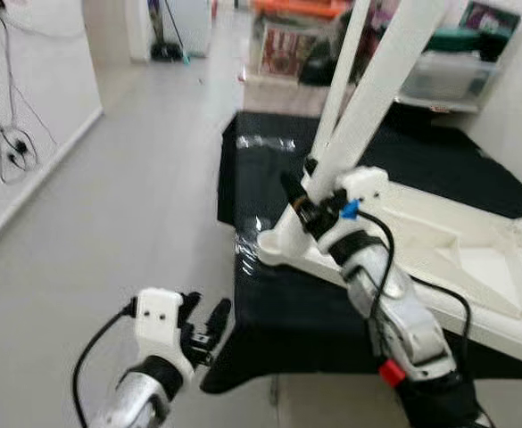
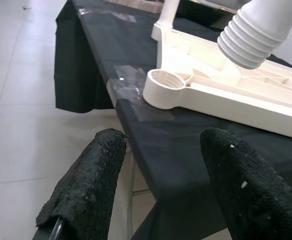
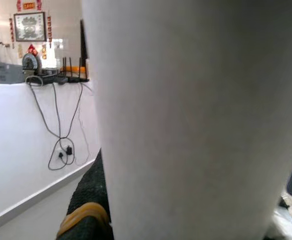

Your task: Building children table

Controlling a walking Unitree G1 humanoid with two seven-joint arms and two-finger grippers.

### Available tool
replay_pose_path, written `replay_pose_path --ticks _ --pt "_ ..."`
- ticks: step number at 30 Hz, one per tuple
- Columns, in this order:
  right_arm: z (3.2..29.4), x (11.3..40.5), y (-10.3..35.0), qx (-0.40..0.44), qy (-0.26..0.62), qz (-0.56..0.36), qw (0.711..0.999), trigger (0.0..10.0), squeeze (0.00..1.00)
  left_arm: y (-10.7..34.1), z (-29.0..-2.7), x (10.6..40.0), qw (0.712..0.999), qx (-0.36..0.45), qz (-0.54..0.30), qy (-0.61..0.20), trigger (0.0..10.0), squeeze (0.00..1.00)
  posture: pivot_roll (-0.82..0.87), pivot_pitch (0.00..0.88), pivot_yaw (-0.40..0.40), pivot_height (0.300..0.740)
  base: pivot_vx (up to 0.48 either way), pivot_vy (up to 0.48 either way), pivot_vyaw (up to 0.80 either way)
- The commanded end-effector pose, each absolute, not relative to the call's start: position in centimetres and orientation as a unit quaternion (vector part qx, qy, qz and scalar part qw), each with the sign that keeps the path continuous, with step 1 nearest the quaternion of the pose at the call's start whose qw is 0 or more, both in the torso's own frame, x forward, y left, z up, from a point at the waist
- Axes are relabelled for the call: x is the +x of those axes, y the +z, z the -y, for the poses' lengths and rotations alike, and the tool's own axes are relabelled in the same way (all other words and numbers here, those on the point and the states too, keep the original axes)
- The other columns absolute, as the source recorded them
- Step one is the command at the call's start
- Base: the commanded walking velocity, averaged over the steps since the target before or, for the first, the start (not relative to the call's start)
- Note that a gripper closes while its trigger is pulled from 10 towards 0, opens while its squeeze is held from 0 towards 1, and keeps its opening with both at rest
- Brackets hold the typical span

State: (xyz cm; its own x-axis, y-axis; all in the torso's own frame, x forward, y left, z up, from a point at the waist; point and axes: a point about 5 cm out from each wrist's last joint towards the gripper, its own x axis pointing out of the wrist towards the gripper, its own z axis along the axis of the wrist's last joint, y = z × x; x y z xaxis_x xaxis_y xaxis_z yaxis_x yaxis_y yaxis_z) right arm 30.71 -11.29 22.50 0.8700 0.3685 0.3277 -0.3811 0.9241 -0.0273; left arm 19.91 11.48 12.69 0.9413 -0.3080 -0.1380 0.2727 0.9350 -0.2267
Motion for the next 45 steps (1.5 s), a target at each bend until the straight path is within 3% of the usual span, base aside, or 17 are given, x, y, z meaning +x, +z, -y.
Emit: replay_pose_path --ticks 1,20,38,45 --pt "11.6 30.7 22.4 0.02 0.189 0.172 0.967 10.0 0.0 12.3 -11.2 19.9 0.979 -0.101 -0.092 -0.148 10.0 0.0 0.06 0.0 -0.117 0.74 0.379 0.0 0.0" --pt "11.3 30.9 22.2 0.021 0.192 0.177 0.965 10.0 0.0 11.9 -11.0 19.6 0.981 -0.093 -0.087 -0.145 10.0 0.0 0.07 0.0 -0.119 0.74 0.475 0.0 0.0" --pt "12.0 32.8 26.2 0.058 0.247 0.217 0.943 10.0 0.0 12.2 -11.1 19.4 0.982 -0.087 -0.093 -0.142 10.0 0.0 0.08 0.045 -0.12 0.74 0.0 0.0 0.0" --pt "12.4 33.1 25.8 0.053 0.247 0.207 0.945 10.0 0.0 12.3 -11.1 19.3 0.982 -0.082 -0.093 -0.142 10.0 0.0 0.07 0.063 -0.127 0.74 0.0 0.0 0.0"
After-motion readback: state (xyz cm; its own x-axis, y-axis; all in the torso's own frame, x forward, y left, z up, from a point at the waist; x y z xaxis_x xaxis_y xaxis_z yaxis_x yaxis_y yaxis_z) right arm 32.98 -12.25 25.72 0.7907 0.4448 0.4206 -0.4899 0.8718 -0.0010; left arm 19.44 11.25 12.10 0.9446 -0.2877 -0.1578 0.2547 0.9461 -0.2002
